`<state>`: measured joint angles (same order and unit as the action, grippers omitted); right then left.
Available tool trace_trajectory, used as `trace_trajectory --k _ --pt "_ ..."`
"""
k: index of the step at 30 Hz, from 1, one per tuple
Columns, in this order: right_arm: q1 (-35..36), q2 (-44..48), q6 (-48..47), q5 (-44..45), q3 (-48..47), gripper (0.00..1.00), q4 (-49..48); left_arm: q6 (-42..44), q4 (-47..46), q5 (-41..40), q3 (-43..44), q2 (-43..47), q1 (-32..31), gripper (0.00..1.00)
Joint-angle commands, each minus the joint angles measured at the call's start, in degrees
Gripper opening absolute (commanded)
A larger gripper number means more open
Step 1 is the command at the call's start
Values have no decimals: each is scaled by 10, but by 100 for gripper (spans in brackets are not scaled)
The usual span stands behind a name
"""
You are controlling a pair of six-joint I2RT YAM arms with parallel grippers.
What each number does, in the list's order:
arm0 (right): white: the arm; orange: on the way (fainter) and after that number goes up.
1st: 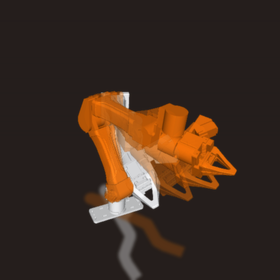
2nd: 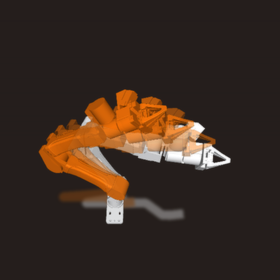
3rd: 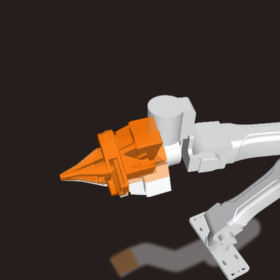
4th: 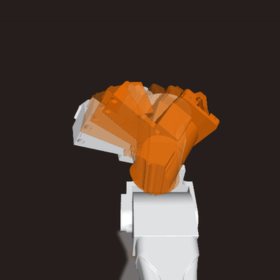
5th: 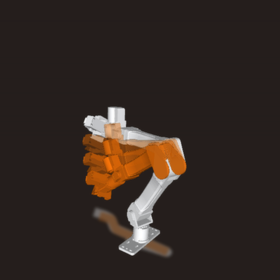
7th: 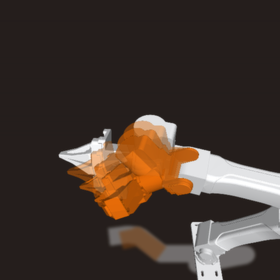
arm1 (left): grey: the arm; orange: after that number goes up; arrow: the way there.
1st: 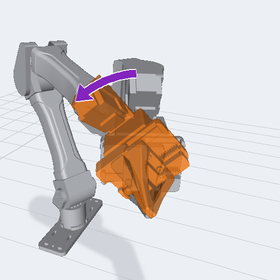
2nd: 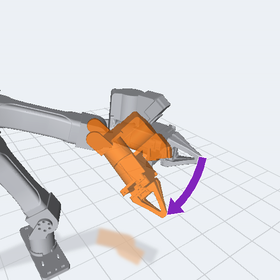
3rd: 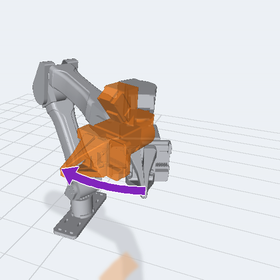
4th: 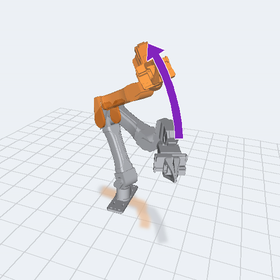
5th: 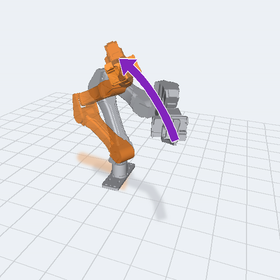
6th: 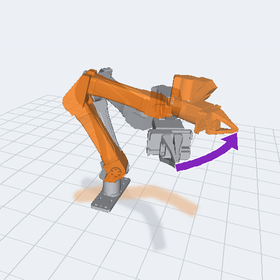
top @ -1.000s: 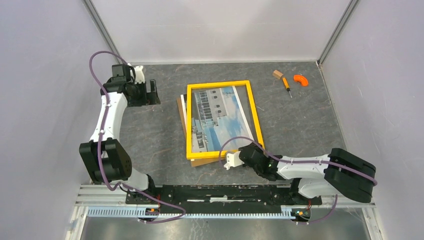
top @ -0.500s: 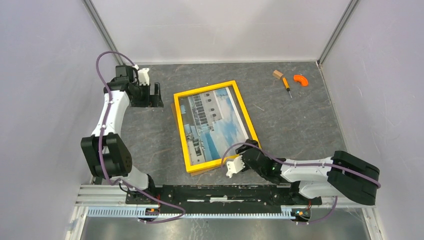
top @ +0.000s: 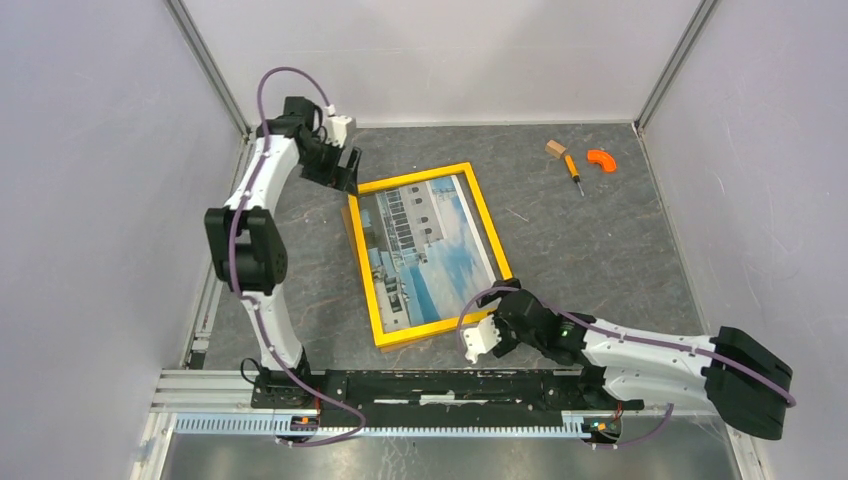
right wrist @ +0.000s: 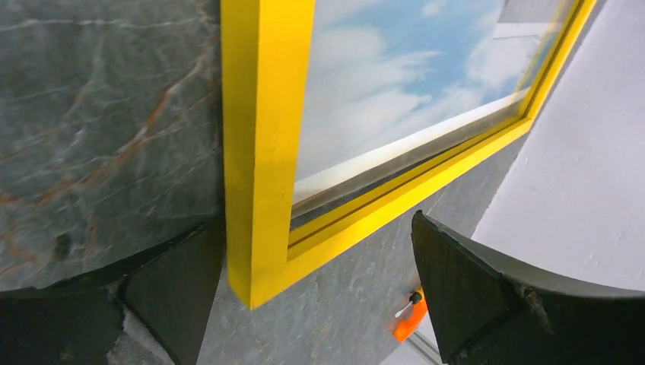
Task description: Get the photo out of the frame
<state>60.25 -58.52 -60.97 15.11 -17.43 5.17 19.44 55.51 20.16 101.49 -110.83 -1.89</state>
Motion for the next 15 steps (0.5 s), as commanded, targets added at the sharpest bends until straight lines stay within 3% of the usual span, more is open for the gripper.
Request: trace_trajectory --k 1,8,15 --pt "-1 27 5 -84 8 98 156 45 34 19 105 -69 -23 100" --pt "-5 54 41 -86 -20 98 213 86 92 -3 271 -200 -75 100" --pt "-7 53 122 -17 -26 98 172 89 57 -49 295 -262 -105 100"
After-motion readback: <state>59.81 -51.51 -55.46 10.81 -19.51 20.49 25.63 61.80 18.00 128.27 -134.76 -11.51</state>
